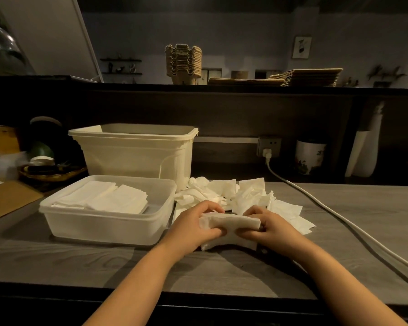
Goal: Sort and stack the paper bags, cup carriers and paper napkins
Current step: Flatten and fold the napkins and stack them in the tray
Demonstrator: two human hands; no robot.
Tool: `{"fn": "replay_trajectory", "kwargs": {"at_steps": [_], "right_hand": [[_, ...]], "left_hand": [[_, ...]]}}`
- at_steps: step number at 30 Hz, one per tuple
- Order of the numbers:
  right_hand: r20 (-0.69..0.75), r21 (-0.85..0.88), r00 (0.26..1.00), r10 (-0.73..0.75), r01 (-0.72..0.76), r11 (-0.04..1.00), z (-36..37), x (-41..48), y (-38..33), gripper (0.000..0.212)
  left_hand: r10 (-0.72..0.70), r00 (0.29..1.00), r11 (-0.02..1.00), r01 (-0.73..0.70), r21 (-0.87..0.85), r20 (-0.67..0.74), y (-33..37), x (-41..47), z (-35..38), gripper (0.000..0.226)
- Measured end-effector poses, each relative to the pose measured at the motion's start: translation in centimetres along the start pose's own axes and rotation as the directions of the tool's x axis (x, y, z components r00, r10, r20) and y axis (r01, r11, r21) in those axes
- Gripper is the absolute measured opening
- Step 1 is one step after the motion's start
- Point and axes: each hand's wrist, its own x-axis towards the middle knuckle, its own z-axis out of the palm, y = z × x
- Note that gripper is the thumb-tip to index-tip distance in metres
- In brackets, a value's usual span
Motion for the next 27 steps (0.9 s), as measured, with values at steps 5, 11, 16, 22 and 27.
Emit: {"fn": "replay_trajectory", "kwargs": {"at_steps": [5, 11, 16, 22, 27], "right_hand": [[0.023, -0.04, 0.999, -0.034, 0.035, 0.999, -0.19, -0.31, -0.07, 0.021], [-0.114, 0.001, 0.993, -0.012, 0.012, 1.0, -0.55, -0.21, 0.01, 0.026], [-0.062, 0.071, 0.998, -0.025, 0.029, 0.997, -0.16, -0.28, -0.1, 0.05], [-0.075, 0.067, 0.992, -0.101, 0.106, 0.992, 0.15, -0.24, -0.32, 0.038], [-0.178, 0.112, 0.977, -0.118, 0.139, 0.984, 0.15, -0.29, -0.37, 0.036]], "left_hand": [[-0.028, 0.998, 1.0, 0.029, -0.01, 0.057, -0.36, -0.02, -0.15, 0.037], [0.045, 0.997, 0.997, -0.05, -0.064, -0.064, -0.27, 0.23, -0.53, 0.029], [0.083, 0.996, 0.996, -0.082, 0.027, -0.038, -0.37, 0.03, -0.08, 0.033], [0.137, 0.99, 0.983, -0.133, 0.122, -0.018, -0.77, 0.1, 0.0, 0.03], [0.186, 0.982, 0.959, -0.173, 0.226, -0.033, -0.75, 0.38, 0.08, 0.013]]}}
